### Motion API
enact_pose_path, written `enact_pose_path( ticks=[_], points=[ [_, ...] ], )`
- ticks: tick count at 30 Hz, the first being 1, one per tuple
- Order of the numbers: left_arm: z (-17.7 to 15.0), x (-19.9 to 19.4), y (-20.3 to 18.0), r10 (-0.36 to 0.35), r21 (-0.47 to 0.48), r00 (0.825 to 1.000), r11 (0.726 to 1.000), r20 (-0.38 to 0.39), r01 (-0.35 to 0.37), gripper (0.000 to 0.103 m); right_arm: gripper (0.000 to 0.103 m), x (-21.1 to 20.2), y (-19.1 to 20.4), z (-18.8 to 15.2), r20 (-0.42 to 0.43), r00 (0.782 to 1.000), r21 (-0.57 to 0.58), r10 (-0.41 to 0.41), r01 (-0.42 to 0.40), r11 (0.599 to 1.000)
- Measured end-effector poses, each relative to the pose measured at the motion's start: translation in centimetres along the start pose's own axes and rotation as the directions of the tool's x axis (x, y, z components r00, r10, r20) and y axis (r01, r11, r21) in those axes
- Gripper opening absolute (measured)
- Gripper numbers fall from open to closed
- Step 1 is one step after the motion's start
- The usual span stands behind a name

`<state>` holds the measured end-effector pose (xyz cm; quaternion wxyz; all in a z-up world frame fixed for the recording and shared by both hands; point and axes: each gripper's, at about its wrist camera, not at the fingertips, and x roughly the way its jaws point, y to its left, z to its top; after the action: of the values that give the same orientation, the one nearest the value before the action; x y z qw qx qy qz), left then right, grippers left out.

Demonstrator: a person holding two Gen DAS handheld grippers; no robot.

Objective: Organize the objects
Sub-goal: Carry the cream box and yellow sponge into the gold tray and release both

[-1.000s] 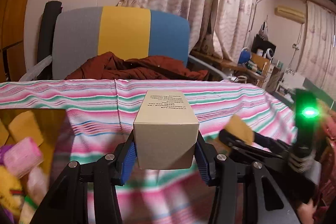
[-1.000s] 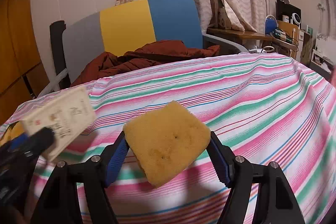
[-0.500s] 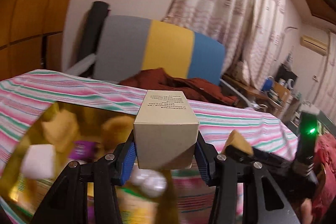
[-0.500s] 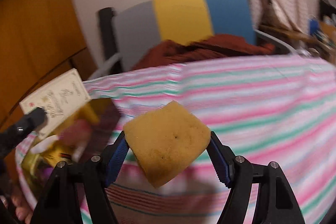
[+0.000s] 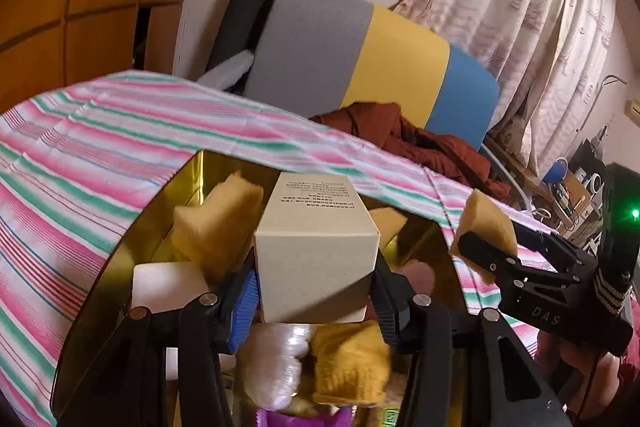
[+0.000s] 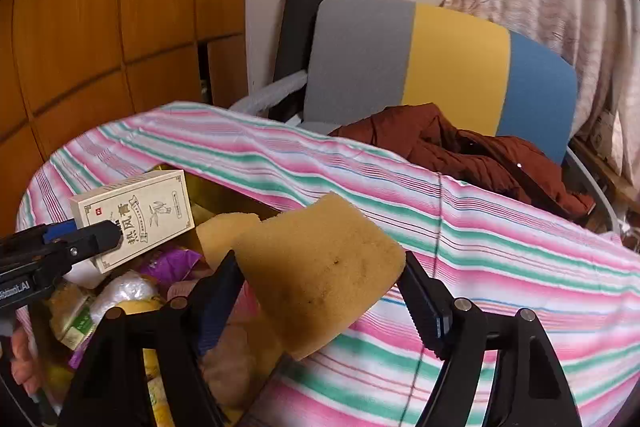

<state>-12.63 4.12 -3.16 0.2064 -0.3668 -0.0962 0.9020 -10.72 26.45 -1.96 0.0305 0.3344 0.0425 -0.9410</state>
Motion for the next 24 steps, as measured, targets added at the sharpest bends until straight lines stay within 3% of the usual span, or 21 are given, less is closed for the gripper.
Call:
enact_pose_path(
  ticks=[3,6,8,13,16,20,22,24],
  points=[
    [-0.1,1.0,0.3,-0.010,-0.003,0.998,1.000,-0.056,0.009,0.060,0.086,1.3,0.0,0.3,-0.039,0.998,0.002,0.043,-0.043,0.999],
    [-0.2,0.2,0.2,0.018,0.004,0.999,1.000,-0.032,-0.017,0.072,0.094,1.6,-0.9,0.5,-0.043,0.996,0.080,0.084,-0.081,0.993],
    [-0.3,-0.7,0.1,0.016,-0.002,1.000,1.000,-0.002,-0.016,0.072,0.102,0.8,-1.7,0.3,-0.012,0.996,0.131,0.086,-0.084,0.988],
    [-0.9,-2.8,-0.3,0.028,-0.004,0.998,1.000,0.055,-0.028,0.072,0.103,-1.2,-3.2,-0.8,0.022,0.997,0.221,0.076,-0.079,0.972],
    [-1.6,-4.1,-0.2,0.020,-0.019,0.998,1.000,0.067,-0.019,0.072,0.102,-2.0,-3.3,-1.4,0.025,1.000,0.215,0.017,-0.022,0.976],
    [-2.6,-5.8,-0.1,0.019,-0.023,0.997,1.000,0.080,-0.017,0.072,0.094,-1.3,-3.0,0.0,0.022,0.991,0.140,-0.129,0.125,0.982],
    [-3.1,-6.4,-0.2,0.016,-0.020,0.997,1.000,0.082,-0.014,0.072,0.094,-0.6,-3.1,0.7,0.018,0.988,0.124,-0.155,0.152,0.981],
    [-3.4,-7.0,-0.2,0.014,-0.020,0.997,1.000,0.078,-0.013,0.072,0.094,1.6,-2.6,1.3,-0.056,0.979,0.045,-0.195,0.198,0.979]
  ],
)
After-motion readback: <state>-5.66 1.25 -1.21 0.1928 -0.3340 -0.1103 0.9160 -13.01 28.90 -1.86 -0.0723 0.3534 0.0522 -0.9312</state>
